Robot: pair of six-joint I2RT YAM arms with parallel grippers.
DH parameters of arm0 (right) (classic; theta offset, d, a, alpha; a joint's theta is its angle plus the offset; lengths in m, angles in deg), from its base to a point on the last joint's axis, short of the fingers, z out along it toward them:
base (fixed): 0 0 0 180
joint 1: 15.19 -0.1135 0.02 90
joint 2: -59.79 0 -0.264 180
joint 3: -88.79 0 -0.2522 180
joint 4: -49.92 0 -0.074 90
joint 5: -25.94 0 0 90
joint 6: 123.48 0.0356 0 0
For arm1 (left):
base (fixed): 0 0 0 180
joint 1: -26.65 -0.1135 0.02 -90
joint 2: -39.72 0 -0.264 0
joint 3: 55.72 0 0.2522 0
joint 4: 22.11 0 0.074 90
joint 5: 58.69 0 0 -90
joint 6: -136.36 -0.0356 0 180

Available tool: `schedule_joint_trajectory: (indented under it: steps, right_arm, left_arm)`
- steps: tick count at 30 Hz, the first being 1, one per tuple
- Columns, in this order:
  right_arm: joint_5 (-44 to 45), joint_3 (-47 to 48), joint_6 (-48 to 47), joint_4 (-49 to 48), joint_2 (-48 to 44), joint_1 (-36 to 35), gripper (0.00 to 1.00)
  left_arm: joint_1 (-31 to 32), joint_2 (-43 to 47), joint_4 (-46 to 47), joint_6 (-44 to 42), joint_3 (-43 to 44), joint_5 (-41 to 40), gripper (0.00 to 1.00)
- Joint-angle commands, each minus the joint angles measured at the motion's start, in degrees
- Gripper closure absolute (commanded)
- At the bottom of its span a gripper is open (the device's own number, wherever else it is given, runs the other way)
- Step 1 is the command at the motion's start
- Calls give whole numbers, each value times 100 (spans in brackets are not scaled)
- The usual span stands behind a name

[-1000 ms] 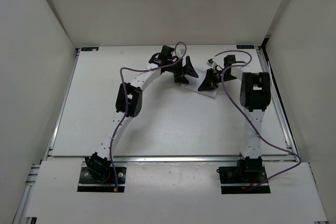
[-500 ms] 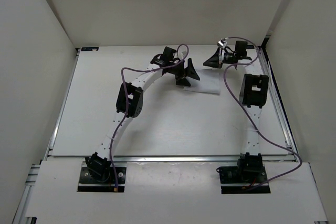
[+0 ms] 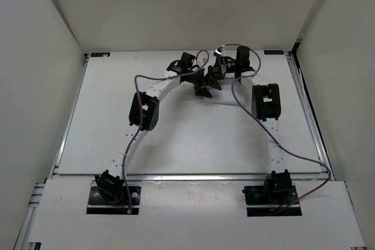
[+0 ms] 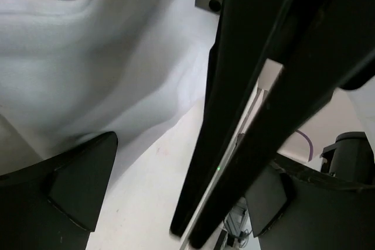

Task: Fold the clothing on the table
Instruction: Fold the skirt

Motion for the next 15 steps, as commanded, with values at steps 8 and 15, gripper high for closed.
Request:
schedule_joint_trajectory:
  steps: [8, 15]
  right_arm:
    - [-1151, -291, -48, -16, -209, 166, 93]
    - [-1186, -415, -74, 18, -139, 34, 94]
  left_arm:
    - [-70, 290, 529, 608, -512, 297, 11]
    - [-34, 89, 1074, 1232, -222, 622, 16]
